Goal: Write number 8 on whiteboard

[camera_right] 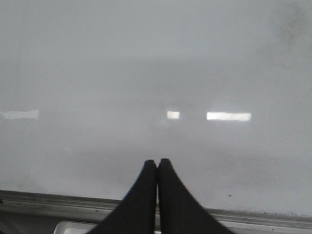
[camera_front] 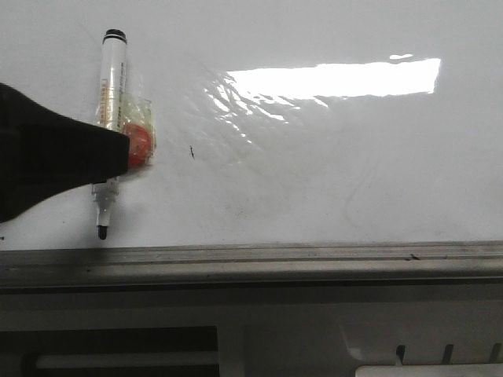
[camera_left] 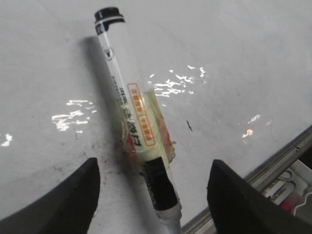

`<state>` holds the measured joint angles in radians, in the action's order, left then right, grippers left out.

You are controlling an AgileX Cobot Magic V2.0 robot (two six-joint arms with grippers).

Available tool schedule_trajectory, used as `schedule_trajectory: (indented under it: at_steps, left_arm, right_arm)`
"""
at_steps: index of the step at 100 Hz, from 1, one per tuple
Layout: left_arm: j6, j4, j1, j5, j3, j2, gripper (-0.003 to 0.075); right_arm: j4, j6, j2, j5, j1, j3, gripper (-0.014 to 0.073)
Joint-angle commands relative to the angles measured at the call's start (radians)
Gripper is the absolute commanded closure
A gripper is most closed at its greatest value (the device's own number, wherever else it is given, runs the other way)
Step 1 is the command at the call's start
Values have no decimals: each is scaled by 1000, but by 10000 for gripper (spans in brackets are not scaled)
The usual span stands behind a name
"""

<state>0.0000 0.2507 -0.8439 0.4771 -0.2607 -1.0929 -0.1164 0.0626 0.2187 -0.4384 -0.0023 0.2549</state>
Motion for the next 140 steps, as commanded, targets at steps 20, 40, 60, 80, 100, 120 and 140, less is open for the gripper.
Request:
schedule_trajectory:
  at_steps: [20,40,60,80,100,120,140]
  left_arm:
    - [-8,65,-10,158,-29,-69,298]
    - [-8,117,-10,136,-29,-97,613]
    - [-8,103,-10,132,-29,-97,741]
    - [-8,-32,-30,66,-68,-94,741]
    - [9,-295,-36,-197,-196,-80,741]
    - [9,-527,-37,-179,-261,-67,741]
    - [9,-668,-37,-156,-261,-39,741]
  right_arm:
    - [-3,7,18,78,10,34,657]
    - [-3,7,18,66,12,34,657]
    - [4,7,18,62,158,34,657]
    - [6,29,53,10,362,65,657]
    - [6,140,205,-13,549,182,609]
    - [-36,154,403,50,701,335,416]
    - [-40,154,640,112,807,479,384]
